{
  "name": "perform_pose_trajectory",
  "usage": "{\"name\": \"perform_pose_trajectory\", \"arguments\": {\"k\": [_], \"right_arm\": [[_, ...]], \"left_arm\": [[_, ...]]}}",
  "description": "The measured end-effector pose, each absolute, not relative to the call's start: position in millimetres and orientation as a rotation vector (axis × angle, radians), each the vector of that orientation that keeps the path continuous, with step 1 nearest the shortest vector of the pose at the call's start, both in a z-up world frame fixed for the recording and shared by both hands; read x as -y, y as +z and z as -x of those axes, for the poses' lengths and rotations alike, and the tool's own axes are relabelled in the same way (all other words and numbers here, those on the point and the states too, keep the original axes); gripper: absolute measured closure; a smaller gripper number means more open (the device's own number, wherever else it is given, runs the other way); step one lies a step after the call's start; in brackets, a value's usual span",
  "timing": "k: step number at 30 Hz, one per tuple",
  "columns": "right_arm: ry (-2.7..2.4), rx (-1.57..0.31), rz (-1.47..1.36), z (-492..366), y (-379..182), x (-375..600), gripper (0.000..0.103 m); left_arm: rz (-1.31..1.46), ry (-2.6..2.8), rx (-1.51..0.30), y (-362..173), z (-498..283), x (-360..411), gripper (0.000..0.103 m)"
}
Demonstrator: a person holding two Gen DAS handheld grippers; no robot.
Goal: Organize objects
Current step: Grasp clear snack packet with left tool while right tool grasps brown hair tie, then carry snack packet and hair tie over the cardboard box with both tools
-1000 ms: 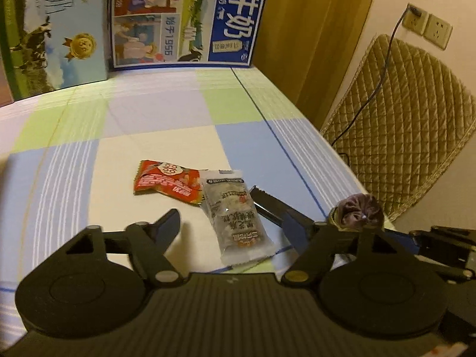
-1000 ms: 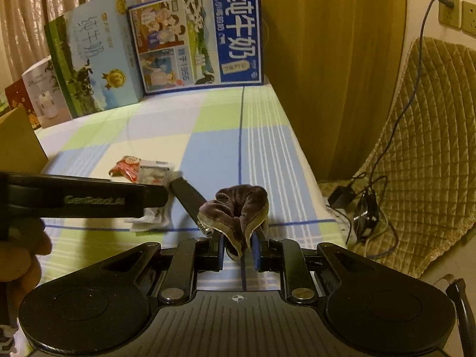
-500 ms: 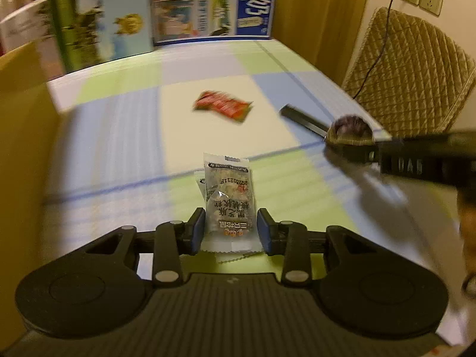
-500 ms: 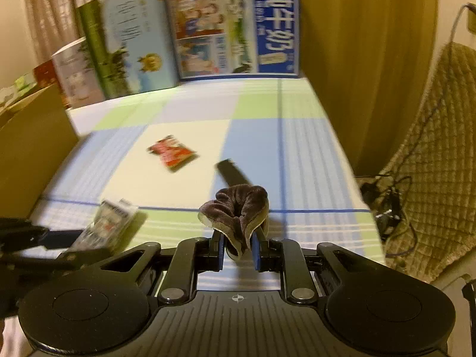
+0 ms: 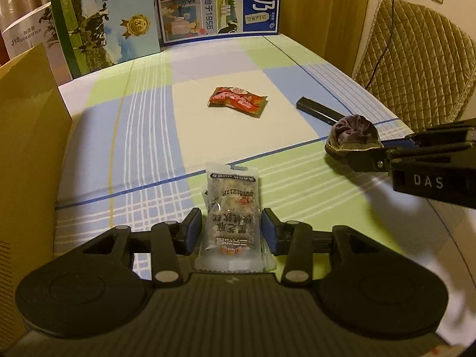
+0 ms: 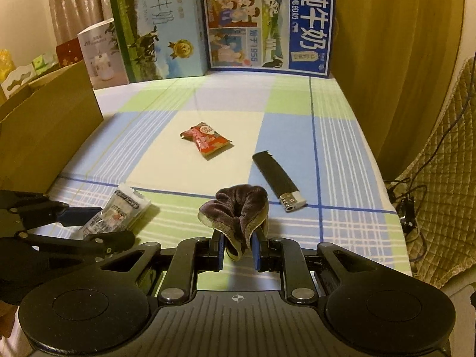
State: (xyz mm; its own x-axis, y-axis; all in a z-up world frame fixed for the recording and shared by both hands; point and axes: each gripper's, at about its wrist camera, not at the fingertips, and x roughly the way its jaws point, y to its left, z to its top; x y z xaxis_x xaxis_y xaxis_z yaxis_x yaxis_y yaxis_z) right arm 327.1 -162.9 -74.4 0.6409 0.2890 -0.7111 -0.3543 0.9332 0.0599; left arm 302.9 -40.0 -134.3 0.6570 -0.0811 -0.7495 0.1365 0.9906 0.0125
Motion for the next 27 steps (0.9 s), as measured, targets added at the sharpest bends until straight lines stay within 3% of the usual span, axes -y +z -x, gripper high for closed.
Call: {"name": "perform_pose_trajectory", "arguments": {"k": [13,27], "right_arm": [[0.355,-0.765,0.076,-303.8,-52.5,159.2,0.088],[0.299,-0.795,-0.079,-181.4,1.5,139.9,0.088]], "left_arm": [[-0.019,-0.107,-0.828,-98.8,-262.8,31.3,0.071],[0.029,-0.095,-0.778,-18.4,-152.9,-3.0,0.071]]}}
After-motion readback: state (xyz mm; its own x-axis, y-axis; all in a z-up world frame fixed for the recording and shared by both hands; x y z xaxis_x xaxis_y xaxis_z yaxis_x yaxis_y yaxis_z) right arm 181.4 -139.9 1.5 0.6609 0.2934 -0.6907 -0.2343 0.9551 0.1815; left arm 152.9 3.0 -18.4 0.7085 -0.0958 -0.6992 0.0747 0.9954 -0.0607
